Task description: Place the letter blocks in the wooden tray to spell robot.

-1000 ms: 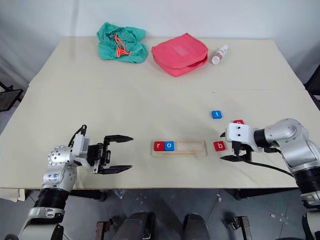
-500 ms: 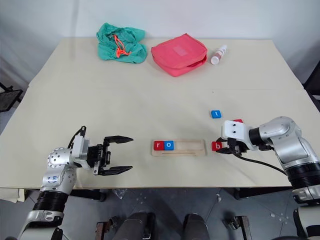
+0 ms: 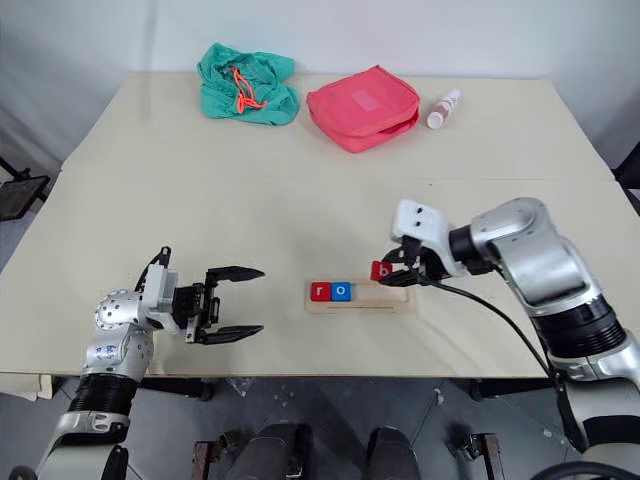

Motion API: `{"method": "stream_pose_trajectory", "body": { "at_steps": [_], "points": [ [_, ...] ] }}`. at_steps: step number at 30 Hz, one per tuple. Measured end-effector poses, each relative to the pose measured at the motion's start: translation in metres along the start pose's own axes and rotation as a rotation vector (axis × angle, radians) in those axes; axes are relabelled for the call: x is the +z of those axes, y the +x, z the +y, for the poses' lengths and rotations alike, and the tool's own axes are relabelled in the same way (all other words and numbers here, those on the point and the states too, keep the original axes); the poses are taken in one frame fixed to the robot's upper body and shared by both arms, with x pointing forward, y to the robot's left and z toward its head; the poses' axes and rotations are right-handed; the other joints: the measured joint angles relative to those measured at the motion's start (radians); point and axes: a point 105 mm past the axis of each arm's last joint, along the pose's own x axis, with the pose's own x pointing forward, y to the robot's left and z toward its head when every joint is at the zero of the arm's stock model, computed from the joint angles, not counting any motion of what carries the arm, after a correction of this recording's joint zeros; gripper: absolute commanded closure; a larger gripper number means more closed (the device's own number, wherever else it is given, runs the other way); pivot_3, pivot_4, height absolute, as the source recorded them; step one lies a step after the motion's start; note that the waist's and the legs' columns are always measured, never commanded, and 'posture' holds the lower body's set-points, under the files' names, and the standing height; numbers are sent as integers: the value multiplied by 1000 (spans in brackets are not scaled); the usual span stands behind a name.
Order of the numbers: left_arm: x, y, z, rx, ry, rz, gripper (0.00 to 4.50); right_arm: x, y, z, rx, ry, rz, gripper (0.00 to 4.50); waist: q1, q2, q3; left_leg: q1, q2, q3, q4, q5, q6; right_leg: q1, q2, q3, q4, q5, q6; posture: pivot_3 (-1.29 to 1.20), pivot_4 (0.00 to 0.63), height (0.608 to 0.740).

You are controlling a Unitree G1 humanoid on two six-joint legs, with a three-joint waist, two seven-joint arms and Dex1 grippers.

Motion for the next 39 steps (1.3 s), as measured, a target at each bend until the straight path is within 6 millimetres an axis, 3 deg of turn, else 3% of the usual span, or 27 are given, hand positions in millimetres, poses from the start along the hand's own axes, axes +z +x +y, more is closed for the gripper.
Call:
{"method": "stream_pose_trajectory", "body": {
  "at_steps": [2, 10, 18, 19, 26, 31, 35, 39],
  "points": [
    [0, 0, 0, 1, 2, -1, 0, 2, 14, 6, 33, 2, 18, 3026, -1, 0, 0, 0, 0, 0, 0, 0, 0, 0, 0, 0, 0, 0, 0, 0, 150, 740],
    [-1, -1, -2, 11, -2, 2, 0, 10, 23, 6, 36, -21, 33, 3026, -2, 0, 0, 0, 0, 0, 0, 0, 0, -1, 0, 0, 2, 0, 0, 0, 150, 740],
    [2, 0, -2, 9, 14, 1, 0, 5, 29, 4, 34, -18, 58, 3026, -1, 0, 0, 0, -1, 0, 0, 0, 0, -1, 0, 0, 2, 0, 0, 0, 150, 740],
    [2, 0, -2, 10, 14, 1, 0, 5, 29, 3, 31, -20, 60, 2308, -1, 0, 0, 0, 0, 0, 0, 0, 0, -1, 0, 0, 2, 0, 0, 0, 150, 740],
    [2, 0, -2, 15, 15, 0, 0, 3, 30, 2, 21, -30, 71, 22, -1, 0, 0, 0, 0, 0, 0, 0, 0, -1, 0, 0, 2, 0, 0, 0, 150, 740],
    [2, 1, -2, 15, 15, -2, 0, 13, 27, 14, 49, -51, 44, 22, 0, 0, 0, 0, 0, 0, 0, 0, 0, -1, 0, 0, 2, 0, 0, 0, 150, 740],
    [2, 2, -2, 14, 13, -7, 0, 8, 29, 17, 44, -32, 35, 22, 1, 0, 0, 0, -1, 0, 0, 0, 0, -1, 0, 0, 2, 0, 0, 0, 150, 740],
    [3, 5, 0, 7, 19, -17, 0, 7, 26, 13, 6, -12, 1, 960, 0, 0, 0, 0, 0, 0, 0, 0, 0, -1, 0, 0, 2, 0, 0, 0, 150, 740]
  ]
}}
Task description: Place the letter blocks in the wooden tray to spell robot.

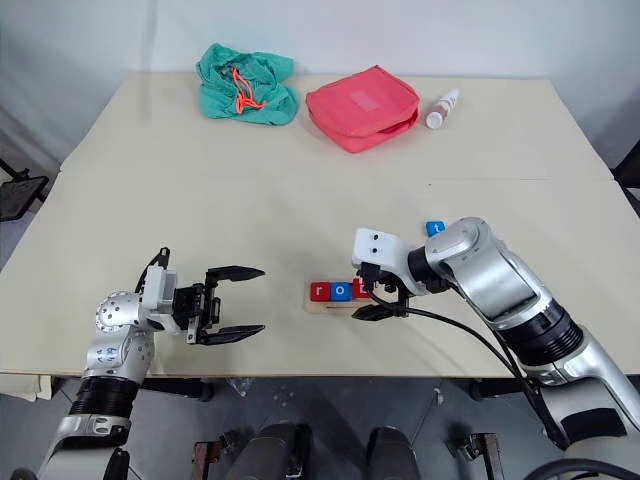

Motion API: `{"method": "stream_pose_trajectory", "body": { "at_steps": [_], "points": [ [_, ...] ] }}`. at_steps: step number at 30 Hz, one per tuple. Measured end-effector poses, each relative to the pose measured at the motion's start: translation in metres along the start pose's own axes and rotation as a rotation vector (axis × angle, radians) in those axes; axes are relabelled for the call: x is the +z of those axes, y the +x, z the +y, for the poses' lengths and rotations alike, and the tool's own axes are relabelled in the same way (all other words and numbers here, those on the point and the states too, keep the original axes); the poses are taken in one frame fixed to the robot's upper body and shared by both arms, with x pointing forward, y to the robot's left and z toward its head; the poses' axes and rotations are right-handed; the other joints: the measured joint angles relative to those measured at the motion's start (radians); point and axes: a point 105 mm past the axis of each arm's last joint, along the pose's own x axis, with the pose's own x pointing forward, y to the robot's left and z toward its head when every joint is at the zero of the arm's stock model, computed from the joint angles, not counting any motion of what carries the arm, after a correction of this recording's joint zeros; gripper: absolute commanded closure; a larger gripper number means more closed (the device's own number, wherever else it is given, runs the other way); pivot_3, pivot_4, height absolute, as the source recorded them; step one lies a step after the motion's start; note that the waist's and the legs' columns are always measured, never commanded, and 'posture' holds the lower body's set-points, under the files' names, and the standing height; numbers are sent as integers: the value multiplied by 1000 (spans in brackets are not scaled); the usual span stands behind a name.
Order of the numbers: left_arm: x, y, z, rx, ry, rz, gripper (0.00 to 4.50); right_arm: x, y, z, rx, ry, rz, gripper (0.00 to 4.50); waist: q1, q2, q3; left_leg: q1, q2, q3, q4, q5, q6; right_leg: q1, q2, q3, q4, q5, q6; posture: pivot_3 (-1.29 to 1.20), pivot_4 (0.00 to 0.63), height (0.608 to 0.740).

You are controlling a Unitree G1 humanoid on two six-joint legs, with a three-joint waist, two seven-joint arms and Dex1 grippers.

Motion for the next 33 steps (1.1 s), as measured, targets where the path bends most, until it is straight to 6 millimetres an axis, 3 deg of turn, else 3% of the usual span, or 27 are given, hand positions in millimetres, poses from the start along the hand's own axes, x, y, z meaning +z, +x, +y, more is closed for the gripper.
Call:
{"method": "stream_pose_trajectory", "body": {
  "at_steps": [9, 10, 18, 33],
  "points": [
    [1, 0, 0, -4, 3, -1, 0, -8, -3, -14, -46, 47, -6, 4243, -1, 0, 0, 0, 0, 0, 0, 0, 0, 0, 0, 0, 0, 0, 0, 0, 150, 740],
    [0, 0, 0, -3, 2, 0, 0, -9, -3, -17, -54, 49, -5, 4444, -1, 0, 0, 0, 0, 0, 0, 0, 0, 0, 0, 0, 0, 0, 0, 0, 150, 740],
    [-1, -1, -1, 5, -3, 1, 0, -18, 4, -31, -78, 54, 1, 4444, -2, 0, 0, 0, 0, 0, 0, 0, 0, 0, 0, 0, 0, 0, 0, 0, 150, 740],
    [-1, -1, 0, 14, -3, 2, 0, -13, 10, -26, -68, 25, 5, 4444, -1, 0, 0, 0, 0, 0, 0, 0, 0, 0, 0, 0, 0, 0, 0, 0, 150, 740]
  ]
}}
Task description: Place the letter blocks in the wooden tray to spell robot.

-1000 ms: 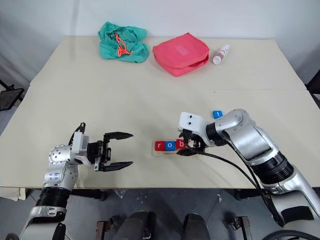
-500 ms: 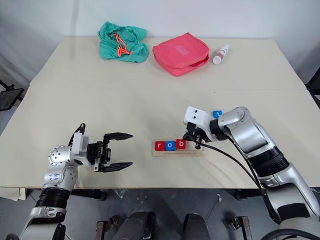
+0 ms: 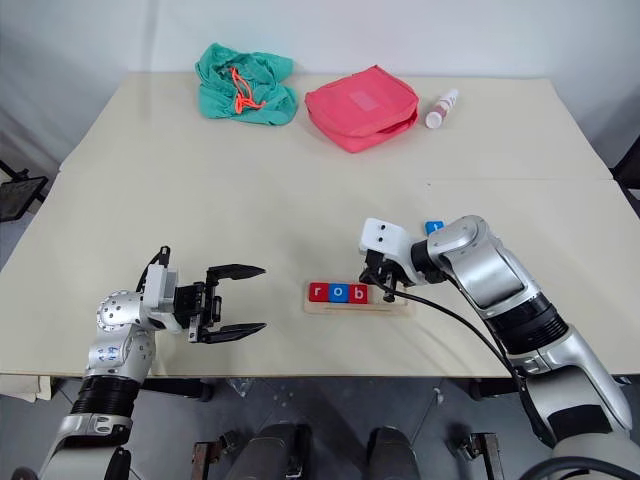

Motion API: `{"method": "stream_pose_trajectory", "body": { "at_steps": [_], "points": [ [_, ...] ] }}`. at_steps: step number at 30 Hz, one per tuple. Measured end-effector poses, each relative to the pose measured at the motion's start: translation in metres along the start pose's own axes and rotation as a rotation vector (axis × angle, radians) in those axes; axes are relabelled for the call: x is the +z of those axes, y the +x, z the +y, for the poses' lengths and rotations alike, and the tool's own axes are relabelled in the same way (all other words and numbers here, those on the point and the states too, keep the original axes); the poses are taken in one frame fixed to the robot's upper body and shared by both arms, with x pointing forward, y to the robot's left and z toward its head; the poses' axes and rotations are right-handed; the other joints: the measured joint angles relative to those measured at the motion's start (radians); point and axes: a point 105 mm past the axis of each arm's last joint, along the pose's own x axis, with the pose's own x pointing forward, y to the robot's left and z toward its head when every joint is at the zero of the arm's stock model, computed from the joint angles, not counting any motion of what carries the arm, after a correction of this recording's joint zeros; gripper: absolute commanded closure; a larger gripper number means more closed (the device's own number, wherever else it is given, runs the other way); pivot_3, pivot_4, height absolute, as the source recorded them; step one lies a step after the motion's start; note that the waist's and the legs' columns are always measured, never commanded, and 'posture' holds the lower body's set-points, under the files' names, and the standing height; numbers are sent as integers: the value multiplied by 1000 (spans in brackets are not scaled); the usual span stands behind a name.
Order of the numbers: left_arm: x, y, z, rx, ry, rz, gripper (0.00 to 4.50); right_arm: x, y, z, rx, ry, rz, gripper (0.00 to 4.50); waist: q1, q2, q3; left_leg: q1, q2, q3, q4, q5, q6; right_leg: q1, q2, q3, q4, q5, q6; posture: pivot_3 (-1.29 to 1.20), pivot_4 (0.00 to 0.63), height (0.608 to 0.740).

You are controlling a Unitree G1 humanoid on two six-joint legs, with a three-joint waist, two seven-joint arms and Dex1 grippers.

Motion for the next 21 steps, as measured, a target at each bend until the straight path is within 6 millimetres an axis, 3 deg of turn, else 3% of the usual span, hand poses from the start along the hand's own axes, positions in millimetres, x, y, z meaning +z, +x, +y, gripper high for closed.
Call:
{"method": "stream_pose_trajectory", "body": {
  "at_steps": [3, 10, 11, 14, 17, 21],
  "points": [
    [1, 1, 2, -2, 4, -2, 0, 0, -6, -4, -35, 9, -24, 4444, 3, 0, 0, 0, 0, 0, 0, 0, 0, 0, 0, 0, 0, 0, 0, 0, 150, 740],
    [-1, 1, 5, -2, 5, -4, 0, -17, -50, -23, -280, 84, -139, 4444, 3, 0, 0, 0, 0, 1, 0, 0, 0, 1, 0, 0, 0, 0, 0, 0, 150, 740],
    [0, 2, 6, -7, 9, -7, 0, -22, -55, -25, -325, 104, -152, 4285, 2, 0, 0, 0, 0, 1, 0, 0, 0, 0, 0, 0, 0, 0, 0, 0, 150, 740],
    [0, 1, 8, -6, 10, -6, 0, -49, -78, -32, -500, 226, -173, 3542, 8, 0, 0, 0, -1, 0, 0, 0, 0, 1, -1, 0, 0, 0, 0, 0, 150, 740],
    [-3, 0, 8, -4, -5, -5, 0, -81, -95, -30, -631, 335, -145, 2450, 11, 0, 0, 0, 0, 2, 0, 0, 1, 1, -1, 0, -1, 0, 0, 0, 150, 740],
    [-3, 1, 10, -7, 1, -8, 0, -99, -109, -20, -735, 410, -139, 990, 10, 0, 0, 0, 0, 2, 0, 0, 1, 1, 0, 1, -1, 0, 0, 0, 150, 740]
  ]
}}
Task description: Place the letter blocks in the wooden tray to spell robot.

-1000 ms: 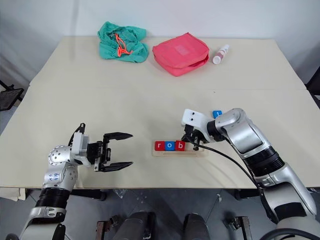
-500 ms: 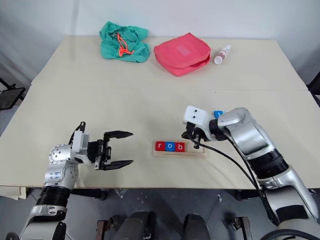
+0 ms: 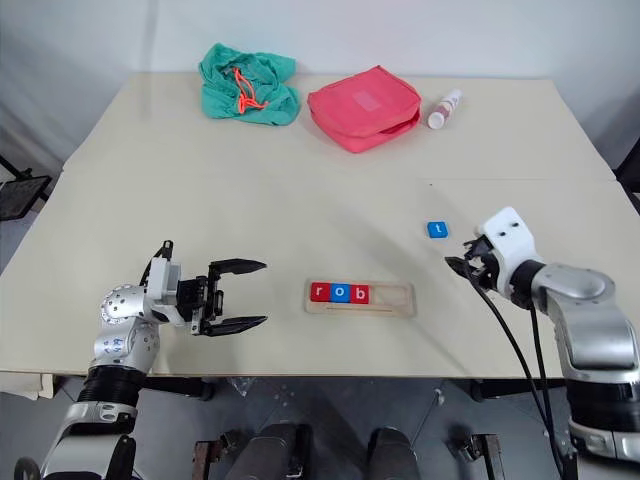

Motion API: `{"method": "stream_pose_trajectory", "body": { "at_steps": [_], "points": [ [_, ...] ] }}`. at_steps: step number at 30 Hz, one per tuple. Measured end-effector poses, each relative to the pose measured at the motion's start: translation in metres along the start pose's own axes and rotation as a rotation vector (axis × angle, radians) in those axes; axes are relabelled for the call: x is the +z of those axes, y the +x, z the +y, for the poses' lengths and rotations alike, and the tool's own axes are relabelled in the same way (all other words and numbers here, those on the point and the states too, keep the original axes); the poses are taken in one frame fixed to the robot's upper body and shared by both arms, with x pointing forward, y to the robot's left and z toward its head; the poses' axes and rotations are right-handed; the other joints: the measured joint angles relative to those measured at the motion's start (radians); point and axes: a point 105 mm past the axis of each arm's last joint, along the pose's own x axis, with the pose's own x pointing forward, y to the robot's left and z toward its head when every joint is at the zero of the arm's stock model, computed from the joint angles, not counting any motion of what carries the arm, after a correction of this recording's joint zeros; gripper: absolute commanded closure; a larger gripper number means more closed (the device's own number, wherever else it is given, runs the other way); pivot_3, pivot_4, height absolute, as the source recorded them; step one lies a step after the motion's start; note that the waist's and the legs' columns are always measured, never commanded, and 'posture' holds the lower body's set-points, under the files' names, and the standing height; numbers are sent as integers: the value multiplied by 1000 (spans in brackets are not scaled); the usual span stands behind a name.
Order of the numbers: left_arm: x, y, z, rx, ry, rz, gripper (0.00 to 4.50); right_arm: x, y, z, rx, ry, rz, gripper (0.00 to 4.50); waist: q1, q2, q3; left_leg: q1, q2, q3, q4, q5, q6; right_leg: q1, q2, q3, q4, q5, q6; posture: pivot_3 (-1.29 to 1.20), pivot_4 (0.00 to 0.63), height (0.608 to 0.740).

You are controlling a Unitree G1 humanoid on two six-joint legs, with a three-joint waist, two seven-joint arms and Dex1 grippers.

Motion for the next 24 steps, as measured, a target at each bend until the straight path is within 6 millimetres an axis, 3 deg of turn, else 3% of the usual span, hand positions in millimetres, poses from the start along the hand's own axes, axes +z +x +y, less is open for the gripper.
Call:
{"method": "stream_pose_trajectory", "body": {
  "at_steps": [3, 8, 24],
  "points": [
    [-2, -1, 0, -2, -8, 0, 0, -9, -11, -8, -77, 68, 12, 43, -1, 0, 0, 0, 0, 0, 0, 0, 0, 0, 0, 0, 0, 0, 0, 0, 150, 740],
    [-1, -1, -1, -13, -7, 0, 0, -29, -23, -19, -196, 190, 51, 43, -1, 0, 0, 0, 0, 0, 0, 0, 0, 0, 0, 1, 0, 0, 0, 0, 150, 740],
    [0, -1, 0, -14, -3, 4, 0, -29, -20, -15, -194, 254, 37, 43, -2, 0, 0, 0, 0, 0, 0, 0, 0, 0, 0, 1, 0, 0, 0, 0, 150, 740]
  ]
}}
